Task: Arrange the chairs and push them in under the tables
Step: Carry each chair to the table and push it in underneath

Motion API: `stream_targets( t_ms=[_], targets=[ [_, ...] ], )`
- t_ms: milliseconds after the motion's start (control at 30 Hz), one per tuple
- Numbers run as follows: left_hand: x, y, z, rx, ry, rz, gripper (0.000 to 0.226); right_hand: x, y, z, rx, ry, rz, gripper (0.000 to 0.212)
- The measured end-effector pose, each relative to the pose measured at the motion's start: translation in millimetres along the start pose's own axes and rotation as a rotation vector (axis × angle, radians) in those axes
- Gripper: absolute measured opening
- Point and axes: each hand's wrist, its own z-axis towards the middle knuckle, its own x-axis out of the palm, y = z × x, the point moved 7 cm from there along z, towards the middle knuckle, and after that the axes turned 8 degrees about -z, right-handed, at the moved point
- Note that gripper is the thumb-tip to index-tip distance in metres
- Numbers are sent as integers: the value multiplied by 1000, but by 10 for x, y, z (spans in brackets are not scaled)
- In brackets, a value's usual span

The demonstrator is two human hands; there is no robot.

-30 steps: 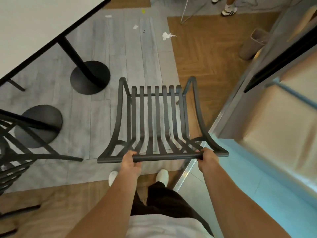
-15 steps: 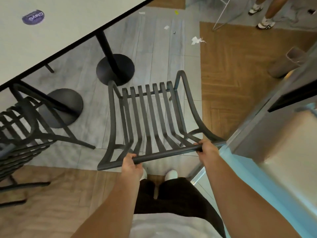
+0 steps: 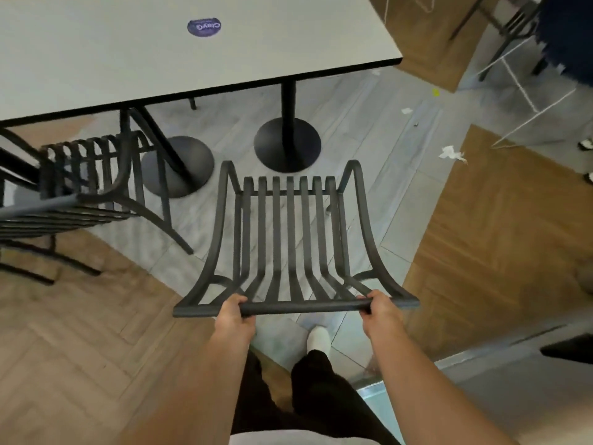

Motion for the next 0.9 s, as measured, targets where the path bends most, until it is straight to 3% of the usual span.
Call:
stream_targets(
  t_ms=[300, 500, 600, 700, 767, 833, 900],
  targets=[
    [19, 269, -75, -32, 11, -157, 38, 121, 360, 100, -27, 106, -115, 11],
    [-61, 308, -141, -16, 13, -122, 16, 223, 506, 108, -91, 171, -205, 35],
    [-261, 239, -99, 75, -84, 128, 45, 201, 516, 62, -231, 50, -508, 41],
    [-468, 15, -198, 295, -311, 683, 94, 188, 540, -54, -389, -64, -700, 85],
    [-456, -123, -366, 469, -382, 849, 127, 206, 524, -139, -492, -70, -795, 111],
    [-400, -215, -486, 649, -346, 891, 132, 252, 507, -238, -648, -74, -939, 113],
    [-289, -239, -517, 847, -273, 1143, 118, 299, 472, -365, -797, -67, -1121, 100]
  ],
)
